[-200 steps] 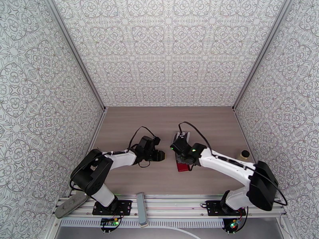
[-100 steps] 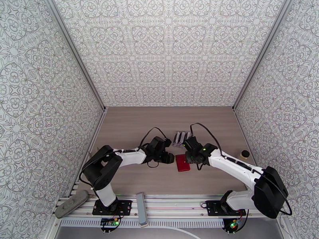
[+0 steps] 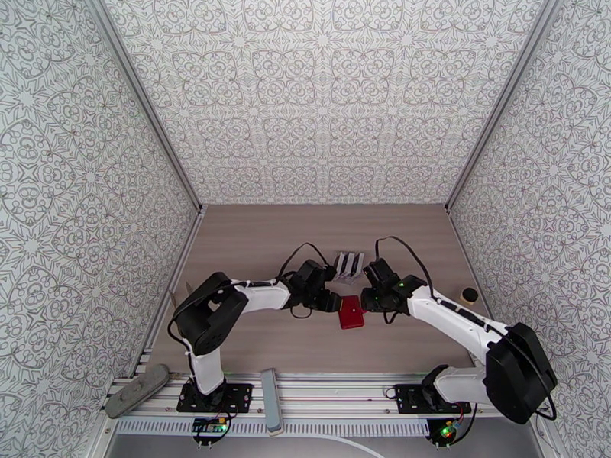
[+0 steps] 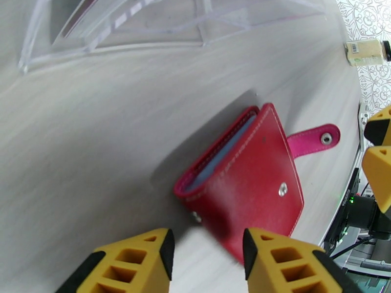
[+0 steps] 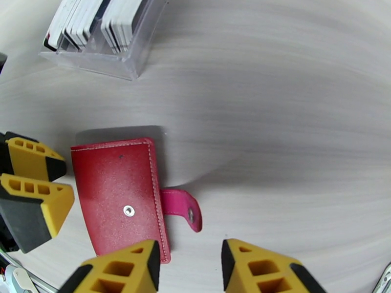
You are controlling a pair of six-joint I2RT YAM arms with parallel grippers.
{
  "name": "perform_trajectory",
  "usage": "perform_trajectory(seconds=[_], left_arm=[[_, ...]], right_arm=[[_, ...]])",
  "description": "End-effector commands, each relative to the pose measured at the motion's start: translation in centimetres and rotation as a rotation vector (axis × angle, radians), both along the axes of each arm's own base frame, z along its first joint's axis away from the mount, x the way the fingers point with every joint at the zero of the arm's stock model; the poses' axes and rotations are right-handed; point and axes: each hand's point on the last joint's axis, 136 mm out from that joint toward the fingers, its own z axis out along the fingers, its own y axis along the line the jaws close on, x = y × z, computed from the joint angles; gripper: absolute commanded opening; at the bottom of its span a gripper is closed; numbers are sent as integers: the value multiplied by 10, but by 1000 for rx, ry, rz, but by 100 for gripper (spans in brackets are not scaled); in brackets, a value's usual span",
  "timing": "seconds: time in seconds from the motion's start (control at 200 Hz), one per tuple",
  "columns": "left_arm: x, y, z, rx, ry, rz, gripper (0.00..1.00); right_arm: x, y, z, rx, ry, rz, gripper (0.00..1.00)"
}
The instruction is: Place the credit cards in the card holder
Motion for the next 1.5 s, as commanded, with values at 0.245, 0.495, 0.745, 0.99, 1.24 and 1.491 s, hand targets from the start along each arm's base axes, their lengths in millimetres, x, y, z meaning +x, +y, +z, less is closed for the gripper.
perform_trajectory(seconds=[0.245,0.495,0.745,0.99,1.24,1.491], left_arm=[[-3,-8,-10,11,25,-60,43],[-1,-7,-15,19,24,-63,42],[0,-10,-17,16,28,-70,41],[0,-9,-19,20,32,-67,41],[0,-8,-21,21,39,-62,41],[1,-7,-21,18,41,-59,41]], right_arm=[[-1,-2,-14,21,38,2,32],[-1,-5,-24,25,62,-9,27],[0,-6,-27,44,66,-7,24],[1,-6,-29,58,71,-4,20],[1,-6,-28,64,73,-2,17],[1,-4,-28,71,78,6,14]])
